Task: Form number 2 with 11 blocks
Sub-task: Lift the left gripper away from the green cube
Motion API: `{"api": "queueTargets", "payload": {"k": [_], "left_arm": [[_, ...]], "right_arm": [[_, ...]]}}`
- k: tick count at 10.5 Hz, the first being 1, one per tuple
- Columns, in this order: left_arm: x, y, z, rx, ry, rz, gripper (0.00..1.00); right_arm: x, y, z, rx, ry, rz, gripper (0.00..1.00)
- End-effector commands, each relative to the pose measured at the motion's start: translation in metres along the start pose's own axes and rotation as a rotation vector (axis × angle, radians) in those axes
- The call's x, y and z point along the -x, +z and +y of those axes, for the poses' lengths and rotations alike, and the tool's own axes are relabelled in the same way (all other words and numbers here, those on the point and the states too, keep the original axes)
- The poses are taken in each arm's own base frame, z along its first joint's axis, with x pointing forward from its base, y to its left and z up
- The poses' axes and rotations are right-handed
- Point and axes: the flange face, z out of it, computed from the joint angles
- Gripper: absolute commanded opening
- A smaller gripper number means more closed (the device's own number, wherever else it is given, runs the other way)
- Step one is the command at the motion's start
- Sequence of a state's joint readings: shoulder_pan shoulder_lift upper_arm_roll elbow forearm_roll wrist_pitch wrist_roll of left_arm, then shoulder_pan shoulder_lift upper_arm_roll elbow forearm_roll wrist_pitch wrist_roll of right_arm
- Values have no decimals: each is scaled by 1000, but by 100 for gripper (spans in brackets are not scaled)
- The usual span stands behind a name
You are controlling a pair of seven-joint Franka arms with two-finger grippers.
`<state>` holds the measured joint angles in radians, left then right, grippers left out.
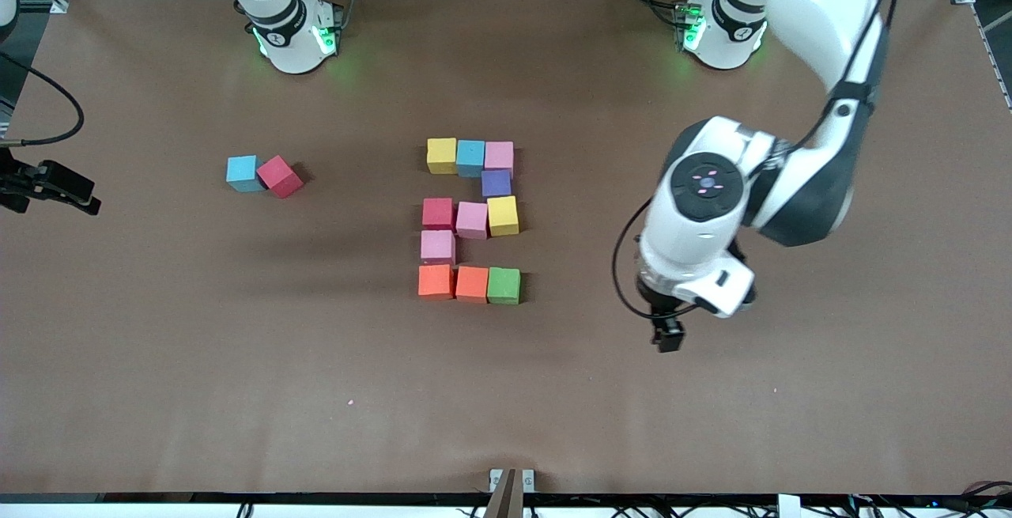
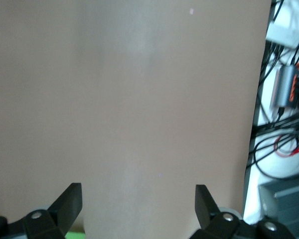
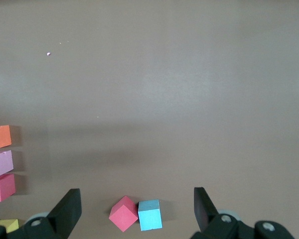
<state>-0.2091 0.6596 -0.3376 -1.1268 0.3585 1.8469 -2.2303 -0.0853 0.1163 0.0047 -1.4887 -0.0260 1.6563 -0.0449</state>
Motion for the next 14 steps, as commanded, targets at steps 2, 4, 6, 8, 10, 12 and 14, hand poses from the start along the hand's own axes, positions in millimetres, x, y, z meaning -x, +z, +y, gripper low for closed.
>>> {"api": "queueTargets", "payload": {"k": [2, 4, 6, 8, 10, 12, 14], "left_arm": [[-75, -28, 9, -109, 101, 5, 100], [-121, -44, 19, -128, 207, -16, 100], [-154, -43, 18, -186, 363, -46, 100], [-175, -52, 6, -204, 344, -48, 100], [-170, -53, -27, -242, 358, -45, 100], [-149, -56, -61, -236, 416, -34, 100], [-134, -71, -86, -228, 535, -28, 100]], "right_arm": [[-2, -3, 1, -3, 16, 6, 100], [-2, -3, 0, -4, 11, 6, 100], [-2, -3, 1, -3, 14, 6, 100], [-2, -3, 1, -3, 12, 6, 100], [-1, -3, 0, -4, 12, 4, 100], [-1, -2, 0, -4, 11, 3, 100], [-1, -2, 0, -4, 12, -1, 100]]}}
